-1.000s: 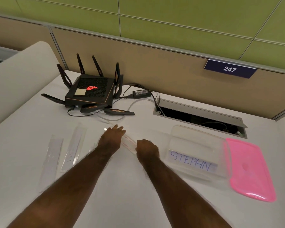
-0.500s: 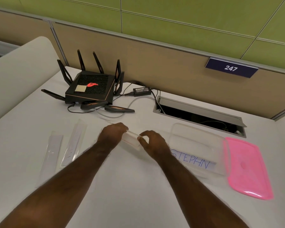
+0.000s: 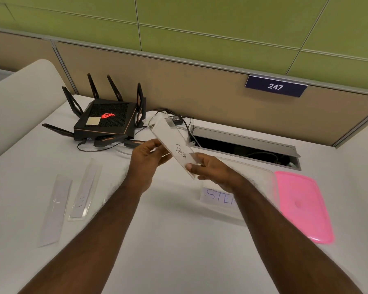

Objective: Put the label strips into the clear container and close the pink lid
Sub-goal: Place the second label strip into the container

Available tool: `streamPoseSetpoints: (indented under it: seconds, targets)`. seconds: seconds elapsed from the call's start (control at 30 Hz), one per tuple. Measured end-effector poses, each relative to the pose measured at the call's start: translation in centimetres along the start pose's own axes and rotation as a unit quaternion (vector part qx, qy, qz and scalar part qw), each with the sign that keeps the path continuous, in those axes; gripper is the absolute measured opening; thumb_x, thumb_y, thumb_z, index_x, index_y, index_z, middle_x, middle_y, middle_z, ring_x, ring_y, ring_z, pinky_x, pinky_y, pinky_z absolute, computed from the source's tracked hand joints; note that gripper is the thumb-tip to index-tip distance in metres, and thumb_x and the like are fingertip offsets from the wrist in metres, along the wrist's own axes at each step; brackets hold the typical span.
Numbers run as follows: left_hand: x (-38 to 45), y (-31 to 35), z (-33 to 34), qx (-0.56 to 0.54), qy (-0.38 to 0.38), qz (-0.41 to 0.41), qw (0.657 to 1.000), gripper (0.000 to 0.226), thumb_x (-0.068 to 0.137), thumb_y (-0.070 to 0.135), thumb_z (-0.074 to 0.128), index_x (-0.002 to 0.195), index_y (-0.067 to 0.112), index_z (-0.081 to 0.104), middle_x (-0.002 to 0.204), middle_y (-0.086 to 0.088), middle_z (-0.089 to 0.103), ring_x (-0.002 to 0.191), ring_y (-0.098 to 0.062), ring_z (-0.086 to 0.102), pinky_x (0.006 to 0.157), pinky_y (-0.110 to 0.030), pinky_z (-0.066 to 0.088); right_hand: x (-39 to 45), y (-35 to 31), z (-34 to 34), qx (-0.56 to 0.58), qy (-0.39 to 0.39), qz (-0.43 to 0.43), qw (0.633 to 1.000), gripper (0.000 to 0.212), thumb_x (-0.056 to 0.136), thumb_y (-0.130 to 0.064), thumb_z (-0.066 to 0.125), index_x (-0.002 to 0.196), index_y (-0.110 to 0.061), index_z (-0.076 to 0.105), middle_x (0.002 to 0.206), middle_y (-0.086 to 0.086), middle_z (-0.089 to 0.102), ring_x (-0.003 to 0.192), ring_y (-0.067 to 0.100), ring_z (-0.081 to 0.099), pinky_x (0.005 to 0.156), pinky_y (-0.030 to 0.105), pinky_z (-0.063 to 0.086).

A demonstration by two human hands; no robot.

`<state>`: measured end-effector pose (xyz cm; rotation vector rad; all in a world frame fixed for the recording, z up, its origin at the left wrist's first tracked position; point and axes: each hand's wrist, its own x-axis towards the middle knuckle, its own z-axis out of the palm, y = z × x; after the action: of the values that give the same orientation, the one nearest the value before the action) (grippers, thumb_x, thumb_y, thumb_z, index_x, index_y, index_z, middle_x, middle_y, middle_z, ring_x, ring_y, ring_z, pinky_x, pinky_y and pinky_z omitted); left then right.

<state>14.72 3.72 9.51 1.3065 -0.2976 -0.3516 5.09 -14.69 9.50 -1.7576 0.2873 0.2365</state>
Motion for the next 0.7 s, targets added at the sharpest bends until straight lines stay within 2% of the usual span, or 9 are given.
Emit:
streamPoseSetpoints:
  seconds: [0.1, 0.17, 0.27, 0.33, 0.4, 0.47, 0.57, 0.63, 0.7]
  targets:
    - [-0.4, -0.2, 2.3, -0.057, -0.059, -0.01, 0.997, 0.019, 0.09, 0.012, 0.062, 0.092, 0.023, 0.077, 0.099, 0.0, 0.077, 0.098, -0.024, 0.071, 0.074, -0.028, 0.058, -1.5, 0.7, -2.0, 0.054, -0.016, 0.0, 0.998, 0.052, 0.078, -0.04, 0.074, 0.125, -0.021, 0.062, 0.117, 0.006, 0.069, 0.111, 0.023, 0.063, 0.093, 0.038, 0.05]
    - [-0.5, -0.8, 3.5, -0.079, -0.094, -0.028, 0.992, 0.016, 0.089, 0.016, 0.063, 0.095, 0.023, 0.076, 0.1, -0.002, 0.077, 0.099, -0.024, 0.071, 0.075, -0.029, 0.058, -2.9, 1.1, -3.5, 0.074, -0.009, -0.009, 0.997, 0.05, 0.078, -0.037, 0.075, 0.122, -0.017, 0.065, 0.118, 0.013, 0.069, 0.11, 0.026, 0.065, 0.088, 0.034, 0.053]
    - [-0.1, -1.4, 4.8, -0.162, -0.134, -0.085, 0.974, 0.019, 0.088, 0.018, 0.061, 0.101, 0.018, 0.074, 0.101, -0.006, 0.076, 0.097, -0.024, 0.071, 0.074, -0.031, 0.059, -4.9, 1.9, -5.9, 0.033, 0.029, -0.012, 0.999, 0.044, 0.076, -0.041, 0.076, 0.112, -0.017, 0.07, 0.103, 0.011, 0.073, 0.092, 0.02, 0.069, 0.08, 0.028, 0.052]
    - [0.4, -1.4, 5.0, -0.258, -0.168, -0.124, 0.943, 0.033, 0.084, 0.018, 0.052, 0.111, 0.01, 0.07, 0.109, -0.012, 0.073, 0.102, -0.028, 0.068, 0.08, -0.036, 0.059, -6.2, 2.8, -7.7, 0.004, 0.057, -0.007, 0.998, 0.04, 0.074, -0.042, 0.077, 0.102, -0.014, 0.072, 0.091, 0.011, 0.071, 0.08, 0.017, 0.062, 0.076, 0.032, 0.047]
    - [0.9, -1.1, 4.9, -0.287, -0.205, -0.138, 0.926, 0.048, 0.075, 0.017, 0.045, 0.118, 0.006, 0.064, 0.117, -0.015, 0.068, 0.108, -0.033, 0.062, 0.087, -0.039, 0.055, -7.5, 3.9, -9.6, -0.017, 0.081, 0.004, 0.997, 0.04, 0.073, -0.043, 0.078, 0.1, -0.013, 0.072, 0.086, 0.009, 0.068, 0.078, 0.017, 0.057, 0.074, 0.035, 0.043]
    - [1.4, -0.8, 5.2, -0.233, -0.234, -0.142, 0.933, 0.053, 0.074, 0.019, 0.039, 0.122, 0.008, 0.059, 0.118, -0.014, 0.061, 0.109, -0.032, 0.057, 0.089, -0.041, 0.052, -8.9, 4.8, -11.2, -0.026, 0.107, 0.016, 0.994, 0.036, 0.074, -0.042, 0.08, 0.099, -0.017, 0.073, 0.087, 0.004, 0.072, 0.078, 0.017, 0.061, 0.075, 0.037, 0.046]
    - [1.9, -0.9, 6.5, -0.007, -0.254, -0.122, 0.959, 0.041, 0.085, 0.033, 0.045, 0.12, 0.019, 0.062, 0.12, -0.009, 0.062, 0.111, -0.024, 0.059, 0.093, -0.042, 0.049, -10.4, 5.9, -13.2, -0.053, 0.137, 0.028, 0.989, 0.034, 0.075, -0.04, 0.079, 0.103, -0.022, 0.074, 0.099, 0.001, 0.077, 0.093, 0.021, 0.071, 0.085, 0.039, 0.054]
    - [2.2, -1.3, 7.5, 0.186, -0.262, -0.083, 0.943, 0.038, 0.082, 0.038, 0.066, 0.119, 0.026, 0.062, 0.119, 0.001, 0.067, 0.111, -0.014, 0.061, 0.095, -0.034, 0.051, -10.8, 6.6, -14.1, -0.09, 0.158, 0.032, 0.983, 0.037, 0.074, -0.043, 0.079, 0.103, -0.022, 0.075, 0.099, -0.004, 0.077, 0.095, 0.018, 0.072, 0.088, 0.038, 0.055]
    - [2.6, -2.2, 8.5, 0.319, -0.278, -0.054, 0.905, 0.049, 0.074, 0.03, 0.08, 0.119, 0.025, 0.061, 0.116, 0.007, 0.067, 0.108, -0.003, 0.061, 0.097, -0.031, 0.05, -10.9, 7.2, -14.6, -0.134, 0.183, 0.042, 0.973, 0.04, 0.073, -0.043, 0.079, 0.107, -0.022, 0.074, 0.103, -0.006, 0.076, 0.098, 0.014, 0.07, 0.091, 0.035, 0.054]
